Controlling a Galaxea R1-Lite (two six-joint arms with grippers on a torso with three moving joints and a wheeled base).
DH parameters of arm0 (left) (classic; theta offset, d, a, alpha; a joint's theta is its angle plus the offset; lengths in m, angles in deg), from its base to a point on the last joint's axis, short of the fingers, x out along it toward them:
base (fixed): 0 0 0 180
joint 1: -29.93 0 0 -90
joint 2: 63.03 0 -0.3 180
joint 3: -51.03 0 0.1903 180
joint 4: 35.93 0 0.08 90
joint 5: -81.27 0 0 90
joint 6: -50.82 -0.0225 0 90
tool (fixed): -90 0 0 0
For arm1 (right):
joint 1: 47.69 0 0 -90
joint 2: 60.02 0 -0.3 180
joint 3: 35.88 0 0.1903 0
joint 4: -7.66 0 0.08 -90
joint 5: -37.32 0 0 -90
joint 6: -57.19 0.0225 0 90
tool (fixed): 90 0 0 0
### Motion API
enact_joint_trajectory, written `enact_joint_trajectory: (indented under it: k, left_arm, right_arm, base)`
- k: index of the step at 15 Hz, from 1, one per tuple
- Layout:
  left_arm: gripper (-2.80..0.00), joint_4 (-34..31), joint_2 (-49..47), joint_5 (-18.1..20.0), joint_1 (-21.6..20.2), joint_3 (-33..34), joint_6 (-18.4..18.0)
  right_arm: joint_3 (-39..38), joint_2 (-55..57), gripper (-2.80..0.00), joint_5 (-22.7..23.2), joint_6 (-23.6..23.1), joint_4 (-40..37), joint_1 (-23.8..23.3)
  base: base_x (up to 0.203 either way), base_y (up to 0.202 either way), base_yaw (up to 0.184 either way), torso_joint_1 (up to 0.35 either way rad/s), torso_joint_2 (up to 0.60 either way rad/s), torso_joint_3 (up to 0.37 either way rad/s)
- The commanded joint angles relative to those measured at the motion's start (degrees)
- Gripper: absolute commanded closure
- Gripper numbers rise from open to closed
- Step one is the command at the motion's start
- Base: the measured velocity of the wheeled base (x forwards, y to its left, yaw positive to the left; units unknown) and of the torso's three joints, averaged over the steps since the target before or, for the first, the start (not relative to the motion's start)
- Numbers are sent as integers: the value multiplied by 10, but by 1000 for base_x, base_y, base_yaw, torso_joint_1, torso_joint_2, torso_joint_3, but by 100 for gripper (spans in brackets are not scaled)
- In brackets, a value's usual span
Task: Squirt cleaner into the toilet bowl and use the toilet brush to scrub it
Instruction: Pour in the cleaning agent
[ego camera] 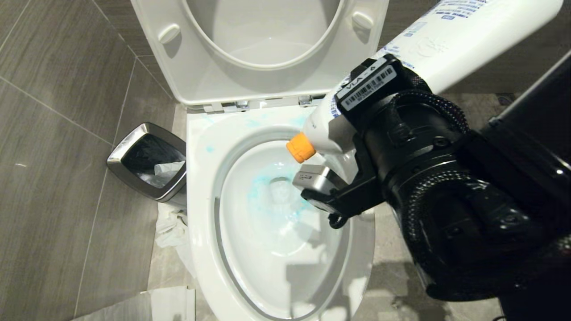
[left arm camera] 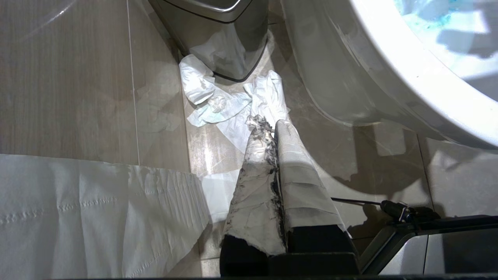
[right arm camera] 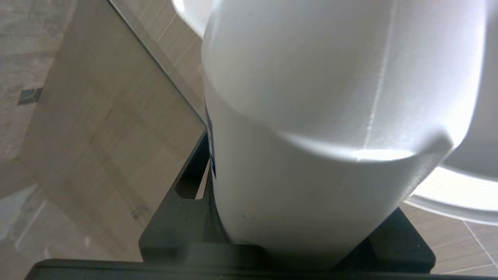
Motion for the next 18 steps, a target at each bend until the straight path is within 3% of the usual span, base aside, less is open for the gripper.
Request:
enact_joint_trajectory:
  k: [1, 14, 18]
  left_arm:
    - [0, 0, -1, 0, 0, 0, 0]
    - [0, 0, -1, 0, 0, 0, 2]
    - [0, 0, -1, -1, 0, 0, 5]
  right_arm:
    - [27, 30, 0, -3, -9, 5, 0]
    - [70, 52, 0, -13, -9, 5, 1]
    - [82, 54, 0, -85, 97, 4, 1]
  base:
    - [0, 0, 0, 0, 0, 0]
    - [0, 0, 0, 0, 0, 0]
    - [0, 0, 0, 0, 0, 0]
